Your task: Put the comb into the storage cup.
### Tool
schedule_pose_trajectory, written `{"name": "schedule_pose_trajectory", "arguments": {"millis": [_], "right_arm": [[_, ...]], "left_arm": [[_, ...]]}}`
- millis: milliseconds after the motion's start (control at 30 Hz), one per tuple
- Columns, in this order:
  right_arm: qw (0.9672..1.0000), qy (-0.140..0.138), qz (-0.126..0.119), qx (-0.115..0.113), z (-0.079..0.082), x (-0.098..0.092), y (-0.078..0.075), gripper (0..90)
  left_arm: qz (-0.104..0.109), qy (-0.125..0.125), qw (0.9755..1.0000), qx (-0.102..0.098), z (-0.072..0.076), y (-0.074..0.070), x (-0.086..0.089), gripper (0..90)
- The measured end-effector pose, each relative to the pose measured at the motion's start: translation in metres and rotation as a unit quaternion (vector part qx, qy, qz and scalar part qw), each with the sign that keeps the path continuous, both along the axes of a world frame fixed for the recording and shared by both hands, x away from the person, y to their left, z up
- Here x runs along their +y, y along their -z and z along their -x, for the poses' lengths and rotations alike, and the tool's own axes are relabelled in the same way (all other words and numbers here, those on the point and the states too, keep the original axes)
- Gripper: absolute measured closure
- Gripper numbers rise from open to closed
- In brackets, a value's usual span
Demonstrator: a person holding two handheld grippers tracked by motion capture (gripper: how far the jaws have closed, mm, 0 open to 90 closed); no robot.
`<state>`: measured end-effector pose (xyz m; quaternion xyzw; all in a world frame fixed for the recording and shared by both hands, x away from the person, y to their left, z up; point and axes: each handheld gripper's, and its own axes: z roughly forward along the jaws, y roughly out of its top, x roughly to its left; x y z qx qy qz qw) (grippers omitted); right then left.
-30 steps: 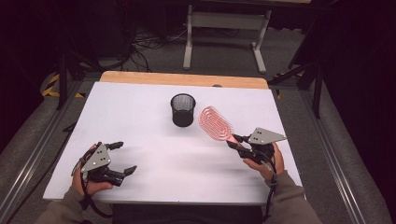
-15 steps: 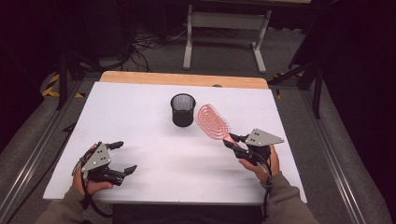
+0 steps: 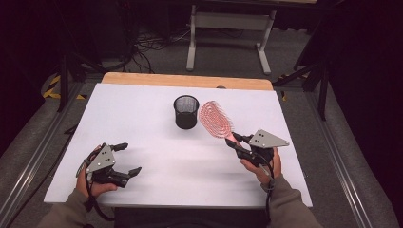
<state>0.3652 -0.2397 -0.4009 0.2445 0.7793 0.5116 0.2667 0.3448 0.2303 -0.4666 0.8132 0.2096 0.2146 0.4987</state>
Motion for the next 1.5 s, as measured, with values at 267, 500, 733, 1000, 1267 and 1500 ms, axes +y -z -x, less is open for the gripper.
{"name": "schedule_pose_trajectory", "arguments": {"millis": [267, 500, 733, 1000, 1267, 1500], "right_arm": [[1.0, -0.004, -0.004, -0.007, 0.0, 0.015, 0.003, 69.7], [0.9999, -0.008, -0.005, -0.009, 0.0, 0.023, 0.005, 69.8], [0.9998, -0.016, -0.003, -0.01, 0.0, 0.031, 0.005, 69.8], [0.9997, -0.017, 0.0, -0.015, -0.001, 0.038, 0.006, 69.8], [0.9997, -0.019, 0.001, -0.015, -0.002, 0.043, 0.008, 69.8], [0.9996, -0.007, -0.005, -0.028, -0.001, 0.047, 0.009, 69.8]], "left_arm": [[0.005, 0.003, 1.0, 0.003, -0.003, 0.0, -0.002, 6.2], [0.005, -0.001, 1.0, -0.004, -0.004, -0.002, -0.003, 6.7], [0.005, -0.002, 1.0, -0.006, -0.005, -0.003, -0.002, 6.7], [0.009, -0.005, 0.9999, -0.012, -0.008, -0.007, -0.001, 6.7], [0.01, 0.002, 0.9996, -0.026, -0.013, -0.016, -0.012, 7.6], [0.017, 0.013, 0.9991, -0.037, -0.019, -0.024, -0.029, 8.6]]}}
